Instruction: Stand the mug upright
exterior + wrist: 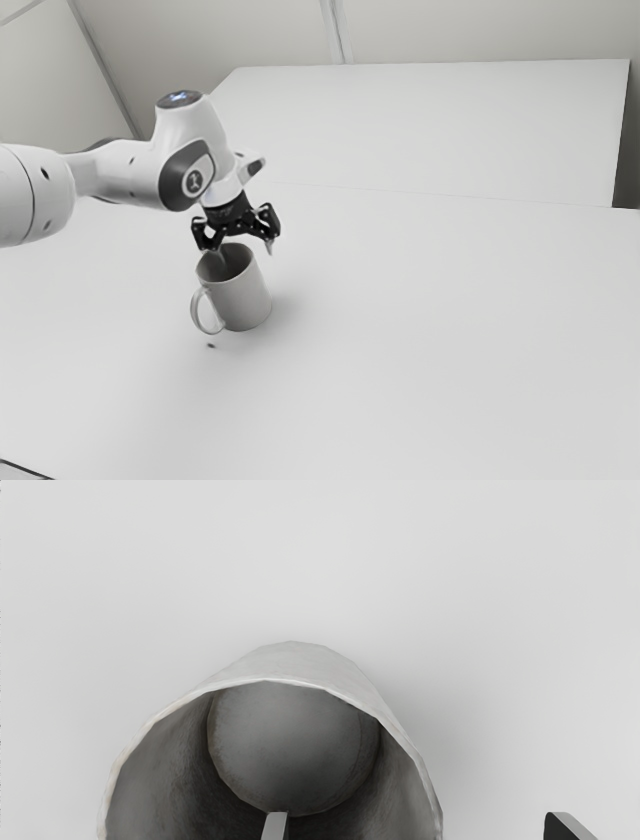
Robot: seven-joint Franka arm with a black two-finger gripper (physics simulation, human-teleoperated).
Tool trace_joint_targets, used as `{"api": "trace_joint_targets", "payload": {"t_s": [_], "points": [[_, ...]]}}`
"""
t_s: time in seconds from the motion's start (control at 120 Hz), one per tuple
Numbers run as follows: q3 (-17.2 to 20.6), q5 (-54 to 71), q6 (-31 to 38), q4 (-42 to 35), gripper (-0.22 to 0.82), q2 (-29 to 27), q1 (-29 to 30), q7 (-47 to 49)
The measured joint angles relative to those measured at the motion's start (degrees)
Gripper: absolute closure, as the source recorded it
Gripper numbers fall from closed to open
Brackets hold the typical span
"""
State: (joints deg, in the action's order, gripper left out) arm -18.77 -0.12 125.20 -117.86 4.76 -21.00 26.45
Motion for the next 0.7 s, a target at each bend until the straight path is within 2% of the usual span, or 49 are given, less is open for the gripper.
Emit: {"api": "trace_joint_targets", "payload": {"t_s": [0.3, 0.333, 0.4, 0.442, 0.7], "points": [[0.14, -0.54, -4.27, 3.51, 0.01, -3.58, 0.13, -1.76], [1.26, -0.4, -4.79, 4.79, 0.01, -3.68, 1.24, -2.43], [6.48, -0.2, -6.39, 7.7, 0.01, -3.84, 6.47, -4.13], [7.96, 0.06, -7.4, 9.44, 0.01, -4.19, 7.99, -5.48], [9.0, 3.32, -18.52, 21.79, 0.0, -5.39, 9.47, -14.4]]}}
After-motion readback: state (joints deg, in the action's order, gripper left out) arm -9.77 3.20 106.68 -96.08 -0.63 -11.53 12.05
